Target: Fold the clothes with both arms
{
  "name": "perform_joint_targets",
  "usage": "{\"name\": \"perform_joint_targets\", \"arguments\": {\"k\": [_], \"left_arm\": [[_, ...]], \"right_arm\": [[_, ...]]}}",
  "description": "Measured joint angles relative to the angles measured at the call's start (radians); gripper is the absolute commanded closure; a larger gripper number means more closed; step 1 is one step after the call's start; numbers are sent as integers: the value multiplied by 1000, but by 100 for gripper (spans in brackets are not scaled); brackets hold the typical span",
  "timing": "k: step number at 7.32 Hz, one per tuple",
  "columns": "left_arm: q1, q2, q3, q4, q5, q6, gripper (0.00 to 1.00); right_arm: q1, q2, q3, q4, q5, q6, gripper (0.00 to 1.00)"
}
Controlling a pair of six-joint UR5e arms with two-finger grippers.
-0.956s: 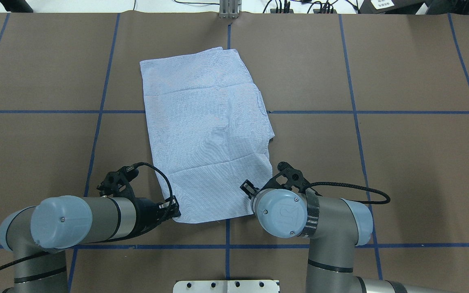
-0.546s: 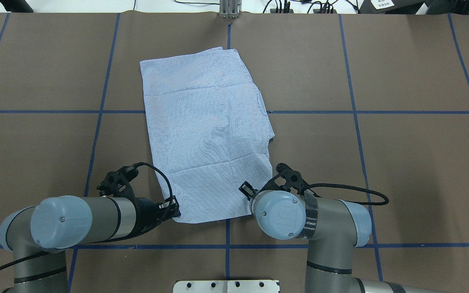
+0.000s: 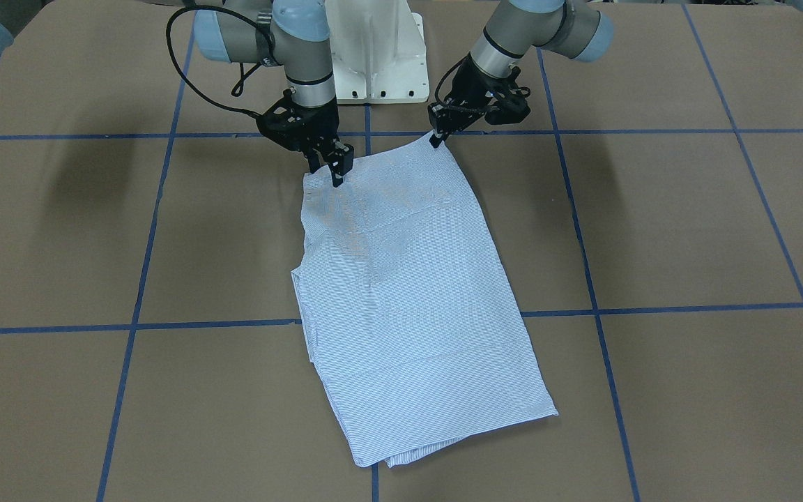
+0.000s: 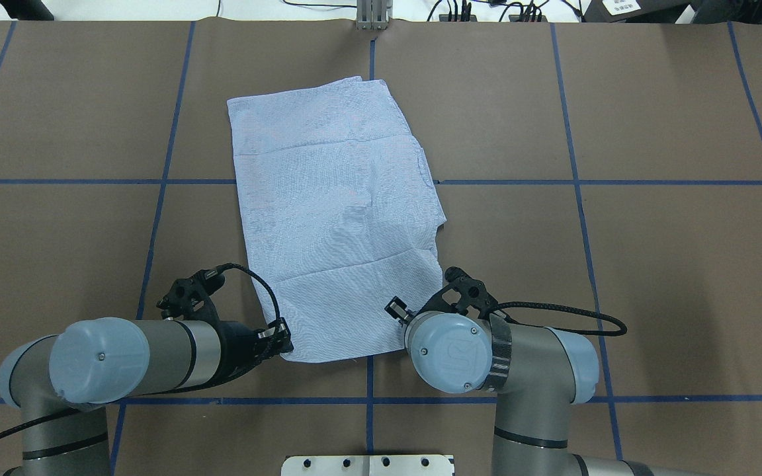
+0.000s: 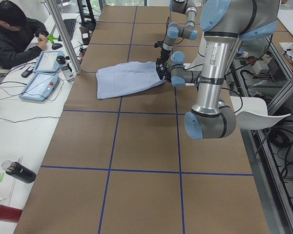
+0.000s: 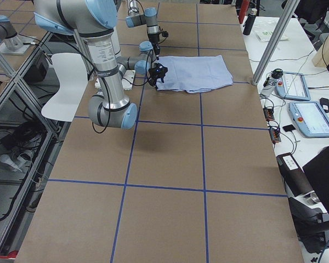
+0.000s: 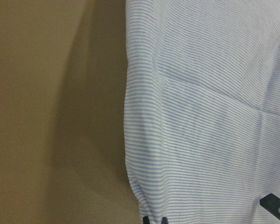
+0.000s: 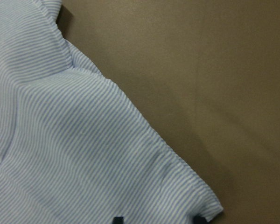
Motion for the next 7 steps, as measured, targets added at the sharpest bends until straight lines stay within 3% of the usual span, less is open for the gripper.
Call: {"name": "perform_joint_targets", "arguments": {"k": [1,3,5,7], "left_arm": [[0,0,0,0,0,0,100],[0,0,-1,0,0,0,100],[0,-1,-5,0,0,0,100],[0,-1,-32,0,-4,1,100]], "right_arm": [[0,5,0,0,-1,1,91],[0,8,-1,-1,-1,4,100],[4,9,7,-1,-1,5,100],[35,0,88,-40,8,-1,100]]}}
